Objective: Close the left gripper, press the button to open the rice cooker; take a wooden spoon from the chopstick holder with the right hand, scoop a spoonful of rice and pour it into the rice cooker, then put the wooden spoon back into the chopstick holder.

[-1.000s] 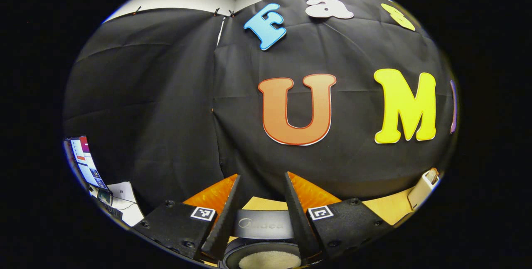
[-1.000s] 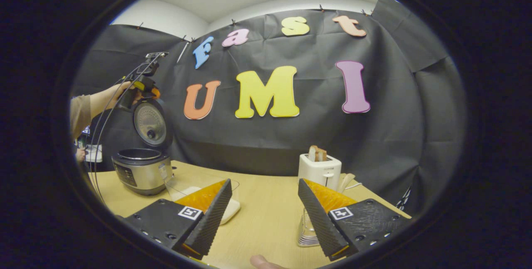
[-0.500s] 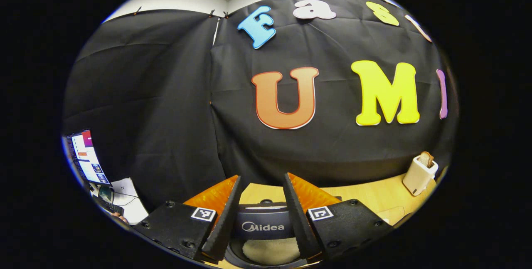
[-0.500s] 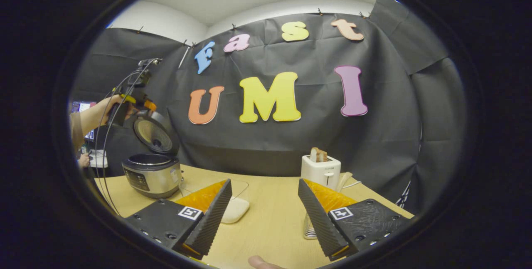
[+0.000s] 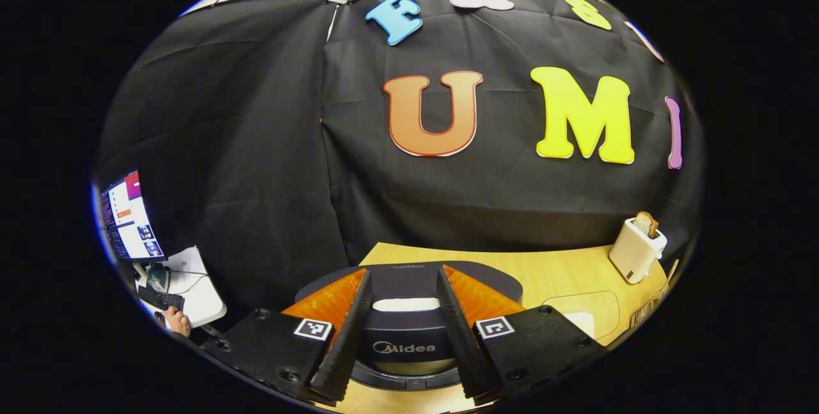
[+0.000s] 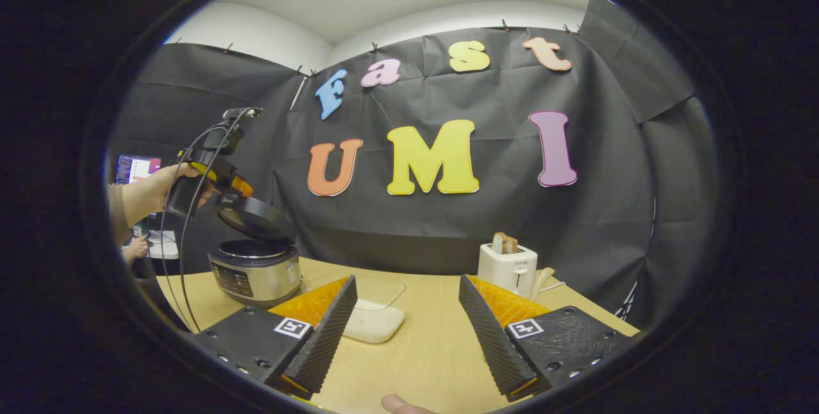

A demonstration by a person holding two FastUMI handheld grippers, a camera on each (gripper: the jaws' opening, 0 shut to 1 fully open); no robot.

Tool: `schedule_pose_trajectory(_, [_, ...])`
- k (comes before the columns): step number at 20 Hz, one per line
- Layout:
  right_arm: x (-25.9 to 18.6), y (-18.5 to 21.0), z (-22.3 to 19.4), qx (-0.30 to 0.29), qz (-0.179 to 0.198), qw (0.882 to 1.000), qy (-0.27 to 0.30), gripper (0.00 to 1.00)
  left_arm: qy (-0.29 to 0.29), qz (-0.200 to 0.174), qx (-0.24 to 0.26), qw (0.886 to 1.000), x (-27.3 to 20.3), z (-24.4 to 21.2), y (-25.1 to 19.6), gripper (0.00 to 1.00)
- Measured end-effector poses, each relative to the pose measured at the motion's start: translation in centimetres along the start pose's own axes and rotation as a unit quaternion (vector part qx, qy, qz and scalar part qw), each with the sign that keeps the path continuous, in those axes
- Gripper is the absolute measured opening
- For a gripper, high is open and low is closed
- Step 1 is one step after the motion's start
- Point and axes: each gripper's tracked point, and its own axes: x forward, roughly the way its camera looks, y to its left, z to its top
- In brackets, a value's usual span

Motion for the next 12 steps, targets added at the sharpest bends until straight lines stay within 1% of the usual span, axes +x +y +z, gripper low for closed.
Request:
schedule_pose_trajectory(4, [0.3, -0.4, -0.4, 0.002, 0.0, 1.0, 0.005, 0.96, 0.037, -0.004, 0.005, 0.999, 0.1, -2.7, -0.5, 0.69])
schedule_pose_trajectory(5, [0.3, -0.5, -0.5, 0.003, 0.0, 1.0, 0.005, 0.95, 0.043, -0.002, 0.007, 0.999, 0.1, -3.5, -0.6, 0.69])
schedule_pose_trajectory(8, [0.4, -0.7, -0.9, 0.006, -0.002, 1.0, 0.011, 0.95, 0.033, 0.003, 0.023, 0.999, 0.0, -4.3, -0.7, 0.69])
schedule_pose_trajectory(10, [0.6, -0.3, -1.2, 0.006, -0.004, 1.0, 0.013, 0.96, 0.026, 0.003, 0.021, 0.999, 0.0, -5.3, -0.7, 0.69])
schedule_pose_trajectory(11, [0.6, -0.3, -1.4, 0.005, -0.004, 1.0, 0.014, 0.95, 0.029, 0.001, 0.022, 0.999, 0.1, -5.9, -0.9, 0.69])
schedule_pose_trajectory(12, [0.6, -0.3, -1.4, 0.004, -0.003, 1.0, 0.015, 0.96, 0.034, -0.002, 0.022, 0.999, 0.1, -6.6, -0.9, 0.69])
